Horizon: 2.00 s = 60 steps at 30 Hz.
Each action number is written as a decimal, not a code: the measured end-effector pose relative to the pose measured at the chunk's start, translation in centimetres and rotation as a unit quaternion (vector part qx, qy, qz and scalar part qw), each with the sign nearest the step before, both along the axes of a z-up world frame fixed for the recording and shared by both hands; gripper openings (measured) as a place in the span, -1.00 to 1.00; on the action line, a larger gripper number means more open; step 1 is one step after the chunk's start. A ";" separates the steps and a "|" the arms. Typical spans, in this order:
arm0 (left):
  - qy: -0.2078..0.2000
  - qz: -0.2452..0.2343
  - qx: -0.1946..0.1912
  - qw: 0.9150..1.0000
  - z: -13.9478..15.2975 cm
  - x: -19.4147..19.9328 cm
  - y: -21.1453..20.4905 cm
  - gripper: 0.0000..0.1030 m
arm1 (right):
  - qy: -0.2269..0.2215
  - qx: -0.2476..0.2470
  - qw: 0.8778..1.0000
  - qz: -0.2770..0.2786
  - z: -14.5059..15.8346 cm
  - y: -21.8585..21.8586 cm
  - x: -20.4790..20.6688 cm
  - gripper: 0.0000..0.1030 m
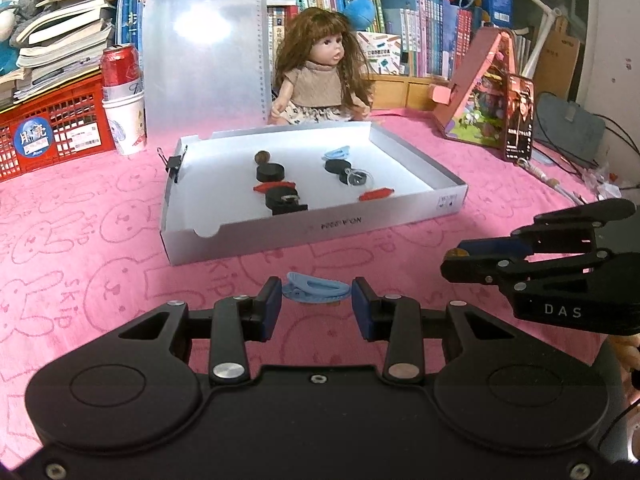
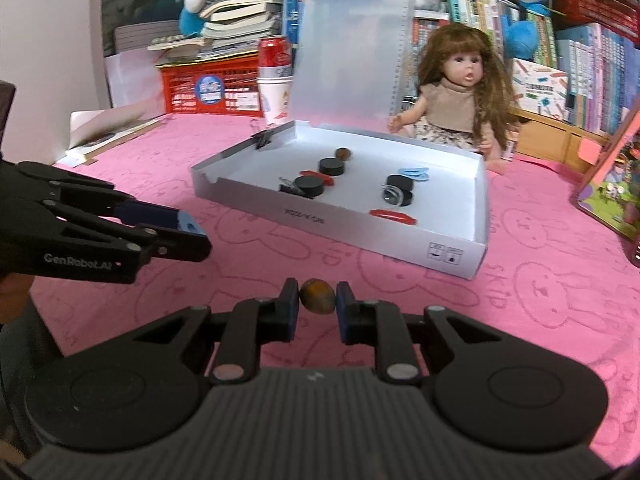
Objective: Organize rigid objects
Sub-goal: 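Carry the blue hair clip and brown nut with both grippers over the white box, then lower and open the left gripper to release the clip while the right gripper releases the nut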
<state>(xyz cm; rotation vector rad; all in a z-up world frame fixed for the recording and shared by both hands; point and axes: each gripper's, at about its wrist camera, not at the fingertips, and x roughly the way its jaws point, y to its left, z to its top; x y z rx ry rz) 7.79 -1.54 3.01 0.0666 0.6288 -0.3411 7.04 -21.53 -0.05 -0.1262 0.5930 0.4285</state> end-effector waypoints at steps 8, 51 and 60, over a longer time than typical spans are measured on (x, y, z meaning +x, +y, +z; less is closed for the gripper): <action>-0.019 0.012 -0.003 1.000 1.2 1.4 0.1 -0.29 | -0.004 0.000 0.999 -0.040 0.6 -0.7 1.0 -0.53; -0.008 0.102 -0.021 0.995 0.2 11.8 1.5 -0.29 | 0.023 0.034 0.989 -0.144 0.8 -2.4 10.4 -0.53; 0.004 0.115 -0.025 0.993 -0.4 13.5 1.8 -0.29 | 0.028 0.029 0.987 -0.153 0.4 -2.4 11.6 -0.53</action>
